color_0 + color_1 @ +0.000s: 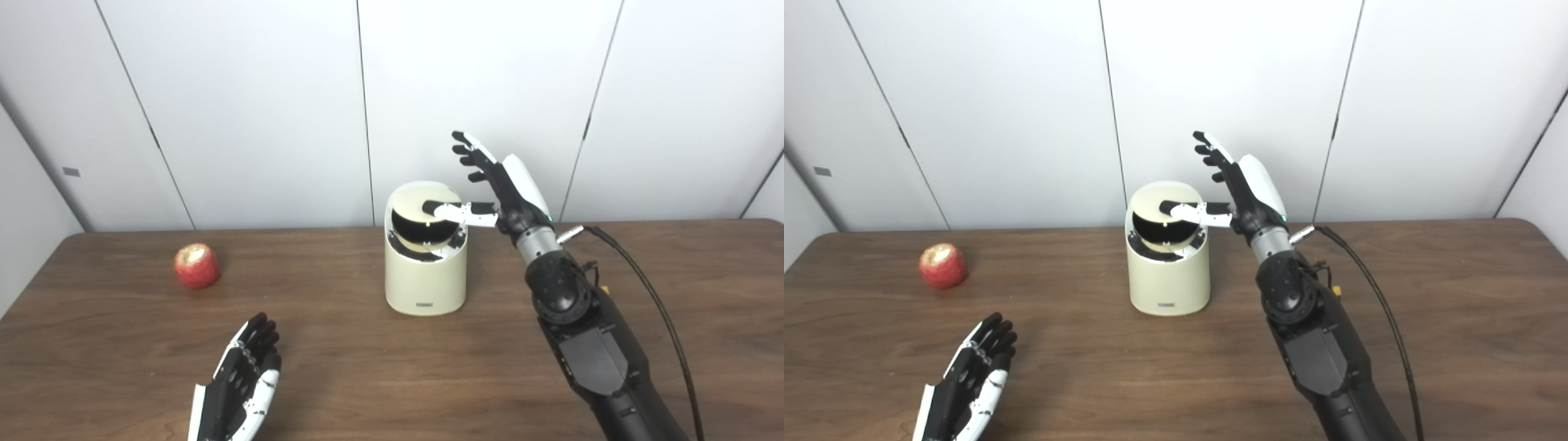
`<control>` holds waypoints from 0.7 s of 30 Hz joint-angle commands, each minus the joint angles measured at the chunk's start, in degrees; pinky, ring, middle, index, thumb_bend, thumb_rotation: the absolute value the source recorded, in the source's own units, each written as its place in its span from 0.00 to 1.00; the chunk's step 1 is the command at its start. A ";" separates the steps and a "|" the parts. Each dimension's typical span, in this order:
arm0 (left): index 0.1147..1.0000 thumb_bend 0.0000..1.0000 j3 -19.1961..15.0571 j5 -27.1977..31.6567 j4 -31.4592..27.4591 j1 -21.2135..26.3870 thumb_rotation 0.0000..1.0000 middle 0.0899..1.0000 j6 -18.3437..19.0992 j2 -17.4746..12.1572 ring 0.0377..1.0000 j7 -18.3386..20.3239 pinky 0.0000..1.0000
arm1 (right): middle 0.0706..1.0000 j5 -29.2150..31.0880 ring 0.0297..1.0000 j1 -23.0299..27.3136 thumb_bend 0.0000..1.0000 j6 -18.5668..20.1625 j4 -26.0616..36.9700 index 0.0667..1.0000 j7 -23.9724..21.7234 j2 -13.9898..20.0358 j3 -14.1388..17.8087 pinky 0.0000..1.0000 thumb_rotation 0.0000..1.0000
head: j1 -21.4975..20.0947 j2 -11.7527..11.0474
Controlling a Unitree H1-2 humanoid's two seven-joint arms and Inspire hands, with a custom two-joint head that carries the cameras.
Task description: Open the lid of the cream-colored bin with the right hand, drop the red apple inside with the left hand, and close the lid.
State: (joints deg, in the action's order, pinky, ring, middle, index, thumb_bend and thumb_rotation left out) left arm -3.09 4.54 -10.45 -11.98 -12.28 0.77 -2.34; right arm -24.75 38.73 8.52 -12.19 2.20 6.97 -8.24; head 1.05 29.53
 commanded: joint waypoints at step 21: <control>0.88 0.51 -0.17 0.33 2.70 -2.60 0.21 0.85 -0.47 0.21 0.85 0.72 0.82 | 0.86 7.65 0.84 -22.78 0.47 -1.10 21.27 0.89 -5.10 8.92 4.48 0.79 0.87 | -0.90 0.78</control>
State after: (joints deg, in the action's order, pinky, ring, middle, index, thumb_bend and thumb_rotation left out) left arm -3.39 4.68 -10.25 -11.88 -12.17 0.52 -1.85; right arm -18.59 15.51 9.91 7.00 -2.61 16.06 -4.48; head 0.09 30.23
